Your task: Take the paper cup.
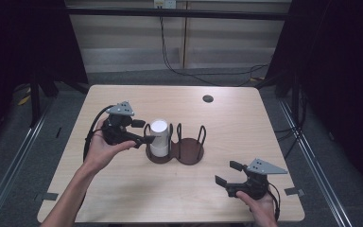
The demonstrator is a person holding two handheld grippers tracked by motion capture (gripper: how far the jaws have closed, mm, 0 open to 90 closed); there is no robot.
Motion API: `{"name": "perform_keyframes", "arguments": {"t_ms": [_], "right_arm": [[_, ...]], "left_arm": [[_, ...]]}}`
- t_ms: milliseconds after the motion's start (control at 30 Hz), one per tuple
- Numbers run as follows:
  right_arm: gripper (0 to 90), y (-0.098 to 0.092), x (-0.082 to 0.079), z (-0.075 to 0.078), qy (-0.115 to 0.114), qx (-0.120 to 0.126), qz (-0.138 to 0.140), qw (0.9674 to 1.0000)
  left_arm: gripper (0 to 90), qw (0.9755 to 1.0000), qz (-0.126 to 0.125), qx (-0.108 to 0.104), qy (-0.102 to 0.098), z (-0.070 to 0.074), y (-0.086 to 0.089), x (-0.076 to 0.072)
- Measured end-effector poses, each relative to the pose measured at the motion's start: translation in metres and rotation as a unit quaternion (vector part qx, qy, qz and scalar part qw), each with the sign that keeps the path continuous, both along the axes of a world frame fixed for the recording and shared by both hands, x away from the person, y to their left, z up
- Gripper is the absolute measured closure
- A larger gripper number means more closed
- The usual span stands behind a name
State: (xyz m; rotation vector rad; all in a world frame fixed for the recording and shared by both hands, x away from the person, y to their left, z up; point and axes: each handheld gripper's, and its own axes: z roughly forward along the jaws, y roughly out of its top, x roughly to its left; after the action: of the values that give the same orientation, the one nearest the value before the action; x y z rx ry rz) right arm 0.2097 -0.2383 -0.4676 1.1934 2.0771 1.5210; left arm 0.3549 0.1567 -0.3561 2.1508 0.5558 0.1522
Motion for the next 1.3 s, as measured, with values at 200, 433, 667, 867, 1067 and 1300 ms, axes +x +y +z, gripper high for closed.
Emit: {"name": "perform_keyframes", "arguments": {"t_ms": [200, 433, 667, 867, 1067, 1300], "right_arm": [[14.4, 0.002, -0.001, 0.0, -0.002, -0.011, 0.008, 0.9999], [14.3, 0.002, 0.0, -0.001, 0.004, -0.011, 0.01, 0.9999], [14.3, 0.002, 0.001, -0.001, 0.007, -0.009, 0.009, 0.9999], [14.3, 0.002, 0.0, -0.001, 0.01, -0.008, 0.011, 0.9999], [14.2, 0.001, 0.001, -0.001, 0.011, -0.008, 0.011, 0.9998], [14.2, 0.001, 0.001, -0.001, 0.011, -0.009, 0.011, 0.9998]], "left_arm": [[27.5, 0.9999, 0.0, 0.016, 0.002, 0.004, -0.003, 0.011], [26.4, 0.9991, -0.011, 0.037, 0.017, 0.008, -0.01, 0.026], [24.7, 0.9981, -0.021, 0.057, 0.012, 0.006, -0.021, 0.036], [26.8, 0.9953, -0.039, 0.085, 0.024, -0.002, -0.032, 0.045], [23.2, 0.9931, -0.043, 0.105, 0.028, -0.006, -0.043, 0.05], [23.0, 0.9896, -0.045, 0.13, 0.042, -0.01, -0.052, 0.056]]}}
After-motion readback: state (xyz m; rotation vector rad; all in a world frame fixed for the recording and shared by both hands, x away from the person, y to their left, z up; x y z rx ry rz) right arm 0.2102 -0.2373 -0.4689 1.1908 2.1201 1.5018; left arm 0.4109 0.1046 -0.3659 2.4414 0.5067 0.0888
